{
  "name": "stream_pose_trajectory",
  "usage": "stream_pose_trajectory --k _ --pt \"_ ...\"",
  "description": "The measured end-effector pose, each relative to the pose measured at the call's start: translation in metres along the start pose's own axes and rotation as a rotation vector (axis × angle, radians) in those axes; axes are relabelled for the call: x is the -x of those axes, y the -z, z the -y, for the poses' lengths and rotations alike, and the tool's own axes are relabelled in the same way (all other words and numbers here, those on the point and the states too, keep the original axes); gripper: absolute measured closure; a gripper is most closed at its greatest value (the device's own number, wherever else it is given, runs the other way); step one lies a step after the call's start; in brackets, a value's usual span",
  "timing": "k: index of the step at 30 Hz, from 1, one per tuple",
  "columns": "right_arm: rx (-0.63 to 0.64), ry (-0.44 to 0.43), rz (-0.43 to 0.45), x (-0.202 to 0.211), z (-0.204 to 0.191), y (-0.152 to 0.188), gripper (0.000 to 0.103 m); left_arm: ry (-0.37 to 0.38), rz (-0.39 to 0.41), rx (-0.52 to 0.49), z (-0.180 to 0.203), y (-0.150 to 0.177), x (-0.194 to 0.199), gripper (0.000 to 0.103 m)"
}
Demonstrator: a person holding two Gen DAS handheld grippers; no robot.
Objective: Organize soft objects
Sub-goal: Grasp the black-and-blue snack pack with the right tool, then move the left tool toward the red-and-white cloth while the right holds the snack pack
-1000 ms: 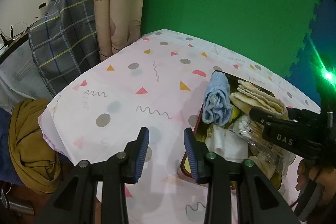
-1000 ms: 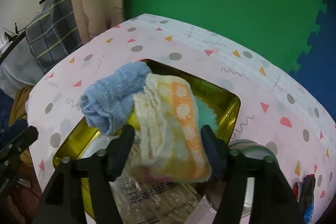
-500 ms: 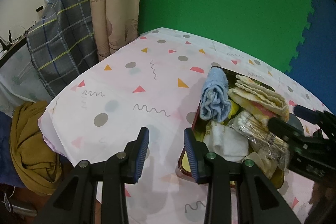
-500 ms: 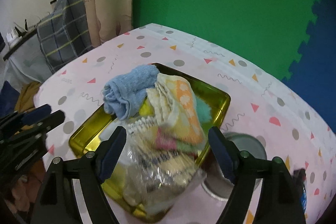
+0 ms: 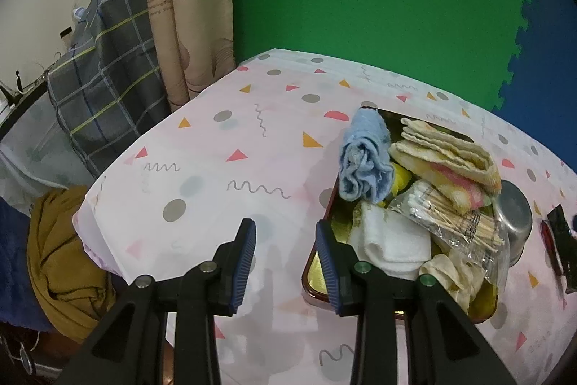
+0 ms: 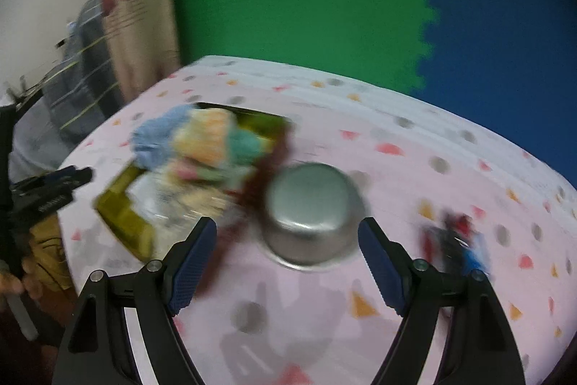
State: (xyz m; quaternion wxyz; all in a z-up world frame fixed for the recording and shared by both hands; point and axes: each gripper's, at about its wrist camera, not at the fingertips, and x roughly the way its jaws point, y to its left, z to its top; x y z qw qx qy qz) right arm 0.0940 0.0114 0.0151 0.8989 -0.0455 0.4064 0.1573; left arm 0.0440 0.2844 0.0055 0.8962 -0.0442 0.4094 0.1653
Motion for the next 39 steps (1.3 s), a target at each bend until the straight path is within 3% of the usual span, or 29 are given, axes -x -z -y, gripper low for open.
stream_pose_trajectory --k 9,13,17,39 --pt "-0.185 0.183 0.012 0.029 0.114 0.026 0.024 -0.018 0.007 -0.06 0.013 0.003 -0.001 0.068" --pt "-0.197 0.211 -0.018 0.025 0.138 0.038 0.028 -0.02 0.009 -0.072 0.017 0.004 -0.001 0.068" --pt "-0.171 0.199 -0.061 0.012 0.142 0.052 0.045 -0.022 0.015 -0.086 0.02 0.006 -0.001 0.068" --pt "-0.037 0.192 -0.088 -0.028 0.128 0.067 0.074 -0.031 0.014 -0.125 0.031 0.01 -0.004 0.068"
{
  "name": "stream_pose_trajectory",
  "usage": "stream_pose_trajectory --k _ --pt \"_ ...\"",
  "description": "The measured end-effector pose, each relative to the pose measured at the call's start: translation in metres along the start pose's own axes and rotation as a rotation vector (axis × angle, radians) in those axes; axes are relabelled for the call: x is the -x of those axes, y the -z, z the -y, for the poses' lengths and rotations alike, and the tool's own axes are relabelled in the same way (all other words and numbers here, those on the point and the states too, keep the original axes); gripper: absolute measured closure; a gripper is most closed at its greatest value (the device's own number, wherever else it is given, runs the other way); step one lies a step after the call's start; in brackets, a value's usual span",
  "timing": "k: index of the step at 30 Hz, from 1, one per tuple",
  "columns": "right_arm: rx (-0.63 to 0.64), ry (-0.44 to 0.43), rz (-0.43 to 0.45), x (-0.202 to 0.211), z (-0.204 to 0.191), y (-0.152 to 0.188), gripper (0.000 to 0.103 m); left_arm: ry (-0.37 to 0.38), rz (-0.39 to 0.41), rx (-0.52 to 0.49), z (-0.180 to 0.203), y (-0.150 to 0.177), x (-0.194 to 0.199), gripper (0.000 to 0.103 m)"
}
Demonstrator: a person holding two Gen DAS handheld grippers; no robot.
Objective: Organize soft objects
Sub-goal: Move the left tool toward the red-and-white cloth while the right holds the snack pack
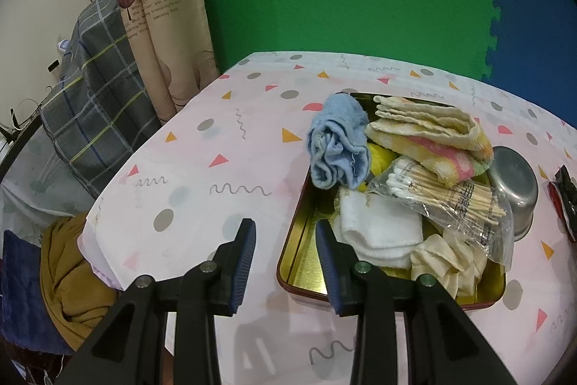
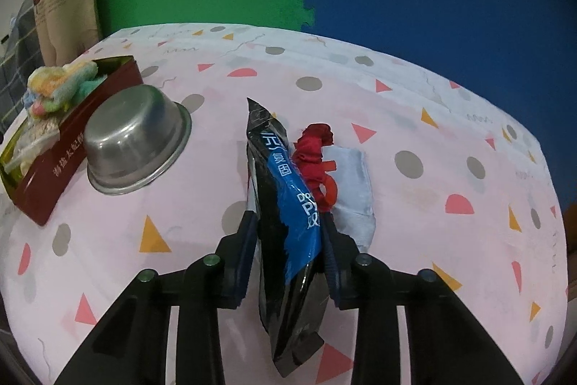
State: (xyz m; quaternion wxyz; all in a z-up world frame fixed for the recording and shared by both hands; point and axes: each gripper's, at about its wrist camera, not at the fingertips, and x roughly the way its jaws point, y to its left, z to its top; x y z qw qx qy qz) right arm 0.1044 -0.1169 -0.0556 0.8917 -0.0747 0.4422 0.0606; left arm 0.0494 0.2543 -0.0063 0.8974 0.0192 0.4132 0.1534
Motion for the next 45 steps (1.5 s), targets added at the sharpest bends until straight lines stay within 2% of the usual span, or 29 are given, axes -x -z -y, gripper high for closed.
stream_pose_trajectory --k 6,24,38,44,45 --pt "-0.002 0.007 0.022 0.007 0.0 0.003 0.079 -0.004 0.002 0.0 0.001 0.001 0.0 0.068" --pt "-0.106 -0.041 0.07 0.035 0.027 0.007 0.079 0.001 -0.016 0.013 0.0 0.002 -0.002 0.068" --pt "-0.31 -0.114 0.099 0.042 0.072 0.006 0.076 0.001 -0.016 0.004 0.003 0.002 -0.003 0.068" --pt "-0.323 -0.047 0.1 0.039 0.086 -0.004 0.076 0.004 -0.005 -0.011 0.006 0.003 0.0 0.068" --pt "-0.317 -0.03 0.105 0.04 0.09 -0.007 0.08 0.005 -0.002 -0.017 0.007 0.003 0.0 0.068"
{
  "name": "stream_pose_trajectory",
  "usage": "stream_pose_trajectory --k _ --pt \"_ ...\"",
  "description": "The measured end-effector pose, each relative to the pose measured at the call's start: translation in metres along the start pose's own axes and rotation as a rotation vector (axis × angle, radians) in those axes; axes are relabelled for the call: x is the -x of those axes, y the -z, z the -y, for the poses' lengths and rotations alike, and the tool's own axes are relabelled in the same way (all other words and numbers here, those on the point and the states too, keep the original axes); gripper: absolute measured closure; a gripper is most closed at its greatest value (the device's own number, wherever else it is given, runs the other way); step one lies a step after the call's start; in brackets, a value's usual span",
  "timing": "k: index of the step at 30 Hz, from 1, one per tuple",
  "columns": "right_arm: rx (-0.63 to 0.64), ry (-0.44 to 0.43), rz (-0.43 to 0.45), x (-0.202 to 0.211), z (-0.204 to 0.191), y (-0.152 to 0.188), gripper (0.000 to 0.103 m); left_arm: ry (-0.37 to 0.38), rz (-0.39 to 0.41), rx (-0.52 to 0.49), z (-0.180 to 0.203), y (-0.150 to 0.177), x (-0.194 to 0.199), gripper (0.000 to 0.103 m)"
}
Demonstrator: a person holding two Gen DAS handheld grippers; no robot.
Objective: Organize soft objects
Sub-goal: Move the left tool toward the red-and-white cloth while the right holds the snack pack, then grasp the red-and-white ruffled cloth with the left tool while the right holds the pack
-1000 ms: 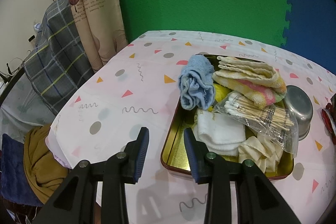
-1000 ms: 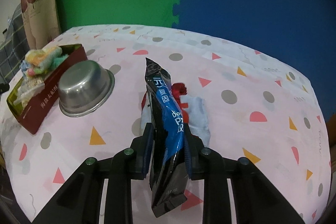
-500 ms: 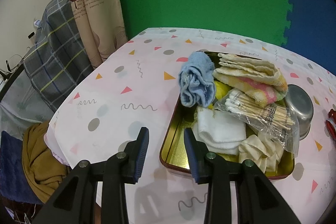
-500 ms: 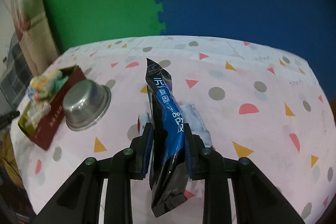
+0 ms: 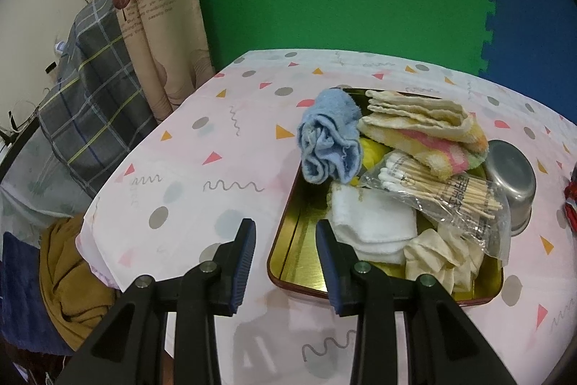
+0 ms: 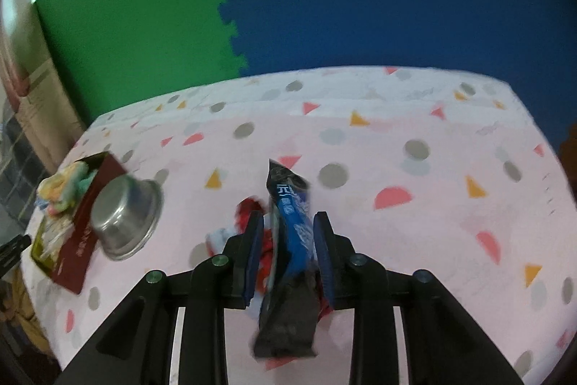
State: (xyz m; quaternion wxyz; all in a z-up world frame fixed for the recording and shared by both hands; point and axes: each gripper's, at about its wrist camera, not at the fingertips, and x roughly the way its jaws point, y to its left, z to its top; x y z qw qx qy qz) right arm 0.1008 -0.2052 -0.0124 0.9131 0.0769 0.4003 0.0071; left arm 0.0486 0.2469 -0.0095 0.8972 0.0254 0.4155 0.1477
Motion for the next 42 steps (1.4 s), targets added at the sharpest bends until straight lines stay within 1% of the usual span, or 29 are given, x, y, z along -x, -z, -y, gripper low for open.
stream_pose_trajectory --k 1,2,3,4,5,6,7,10,12,13,15,19,22,25,27,29,33,35,37,38,42 --pt "0.015 0.017 -0.004 0.0 0.0 -0.003 0.085 0.001 0.002 -0.006 0.002 0.0 0.0 0.068" --pt "0.043 0.035 -0.02 -0.002 -0.001 -0.005 0.085 0.001 0.002 -0.013 0.003 0.0 0.0 0.068" --pt "0.056 0.024 -0.035 -0.005 -0.001 -0.006 0.085 0.001 0.001 -0.017 0.004 0.0 0.0 0.068" --pt "0.065 0.015 -0.052 -0.008 -0.001 -0.005 0.084 0.001 0.0 -0.021 0.005 0.0 0.0 0.068" --pt "0.067 0.03 -0.054 -0.01 -0.001 -0.005 0.082 0.001 0.001 -0.021 0.005 0.0 0.0 0.068" --pt "0.065 0.038 -0.066 -0.013 0.001 -0.004 0.076 0.002 0.001 -0.021 0.005 0.0 0.0 0.068" --pt "0.06 0.029 -0.082 -0.017 0.002 -0.002 0.075 0.004 0.003 -0.018 0.004 0.0 0.001 0.068" --pt "0.055 0.027 -0.133 -0.032 0.004 0.003 0.075 0.007 0.011 -0.014 0.004 0.0 0.002 0.068" --pt "0.061 0.023 -0.146 -0.039 0.003 0.007 0.076 0.008 0.004 -0.014 0.004 0.0 0.0 0.068" --pt "0.069 0.015 -0.146 -0.04 0.001 0.008 0.083 0.008 0.004 -0.013 0.003 0.0 0.002 0.068" --pt "0.095 0.022 -0.142 -0.04 -0.004 0.01 0.085 0.007 0.005 -0.013 0.003 0.0 0.002 0.068" --pt "0.138 0.043 -0.113 -0.033 -0.011 0.01 0.086 0.006 0.004 -0.015 0.004 -0.001 0.004 0.068" --pt "0.11 0.027 -0.077 -0.021 -0.006 0.007 0.086 0.018 0.006 -0.024 0.008 -0.003 0.012 0.068" --pt "0.078 0.025 -0.032 -0.006 0.006 0.004 0.086 0.013 0.031 -0.055 0.016 -0.006 0.026 0.068" --pt "0.052 0.024 -0.014 0.003 0.017 0.004 0.086 0.046 0.039 -0.075 0.026 -0.01 0.035 0.068" --pt "0.049 0.059 0.002 0.01 0.028 0.007 0.086 0.097 0.042 -0.089 0.039 -0.012 0.045 0.068" --pt "0.011 0.111 -0.017 0.012 0.057 0.02 0.086 0.199 0.032 -0.148 0.079 -0.014 0.055 0.068" --pt "-0.006 0.132 -0.027 0.012 0.071 0.027 0.086 0.268 0.011 -0.194 0.108 -0.014 0.058 0.068" --pt "-0.019 0.158 -0.034 0.012 0.082 0.034 0.086 0.318 -0.015 -0.227 0.133 -0.012 0.058 0.068" --pt "-0.023 0.171 -0.037 0.011 0.087 0.037 0.086 0.361 -0.036 -0.246 0.15 -0.011 0.058 0.068" --pt "-0.048 0.201 -0.056 0.009 0.105 0.051 0.086 0.487 -0.093 -0.3 0.199 -0.012 0.06 0.068"
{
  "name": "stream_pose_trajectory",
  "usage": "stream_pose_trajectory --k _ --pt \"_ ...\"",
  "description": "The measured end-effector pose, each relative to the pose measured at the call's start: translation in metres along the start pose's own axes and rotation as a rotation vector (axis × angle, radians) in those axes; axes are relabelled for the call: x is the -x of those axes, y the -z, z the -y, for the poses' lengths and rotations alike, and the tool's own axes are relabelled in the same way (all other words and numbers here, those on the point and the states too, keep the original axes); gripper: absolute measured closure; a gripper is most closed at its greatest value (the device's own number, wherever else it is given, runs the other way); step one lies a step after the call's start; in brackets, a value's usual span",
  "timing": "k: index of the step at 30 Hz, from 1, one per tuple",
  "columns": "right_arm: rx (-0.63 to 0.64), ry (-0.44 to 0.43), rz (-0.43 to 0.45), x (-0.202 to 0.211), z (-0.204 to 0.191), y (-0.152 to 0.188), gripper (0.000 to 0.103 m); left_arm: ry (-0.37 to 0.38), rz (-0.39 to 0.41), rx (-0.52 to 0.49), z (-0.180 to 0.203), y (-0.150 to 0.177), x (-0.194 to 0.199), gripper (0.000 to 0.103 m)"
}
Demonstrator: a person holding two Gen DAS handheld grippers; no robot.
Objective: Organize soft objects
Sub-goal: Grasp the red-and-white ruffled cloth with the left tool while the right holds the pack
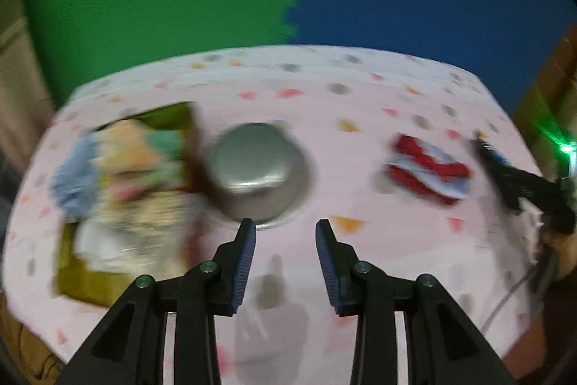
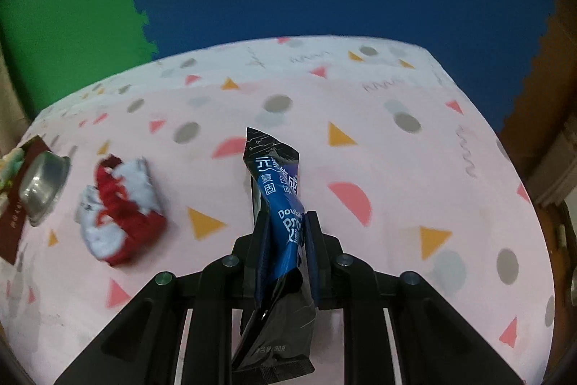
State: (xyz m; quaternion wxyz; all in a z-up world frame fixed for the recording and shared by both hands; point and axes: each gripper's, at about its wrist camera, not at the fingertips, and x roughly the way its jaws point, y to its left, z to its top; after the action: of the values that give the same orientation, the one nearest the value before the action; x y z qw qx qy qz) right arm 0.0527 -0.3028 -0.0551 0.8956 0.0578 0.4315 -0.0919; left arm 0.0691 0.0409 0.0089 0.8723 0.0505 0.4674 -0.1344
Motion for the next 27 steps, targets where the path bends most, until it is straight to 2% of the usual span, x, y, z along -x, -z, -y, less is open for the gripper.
stream_pose_trajectory --k 5,10,15,20,26,27 --pt "-0.019 -0.018 0.021 -0.003 0.005 0.009 0.086 0.072 -0.027 -0.049 0.054 -0.02 -0.022 0.068" --pt "-0.03 -0.038 0.016 -0.008 0.005 0.011 0.085 0.171 -0.067 -0.021 0.092 -0.039 -0.047 0.068" --pt "-0.039 -0.053 0.013 -0.01 0.007 0.011 0.085 0.19 -0.077 -0.011 0.116 -0.049 -0.069 0.068" --pt "-0.049 -0.07 0.011 -0.011 0.009 0.012 0.084 0.241 -0.088 0.034 0.127 -0.057 -0.083 0.068" --pt "-0.059 -0.085 0.008 -0.012 0.01 0.012 0.083 0.199 -0.115 0.03 0.133 -0.056 -0.111 0.067" --pt "-0.059 -0.086 0.008 -0.012 0.01 0.012 0.083 0.196 -0.127 0.029 0.134 -0.053 -0.116 0.064"
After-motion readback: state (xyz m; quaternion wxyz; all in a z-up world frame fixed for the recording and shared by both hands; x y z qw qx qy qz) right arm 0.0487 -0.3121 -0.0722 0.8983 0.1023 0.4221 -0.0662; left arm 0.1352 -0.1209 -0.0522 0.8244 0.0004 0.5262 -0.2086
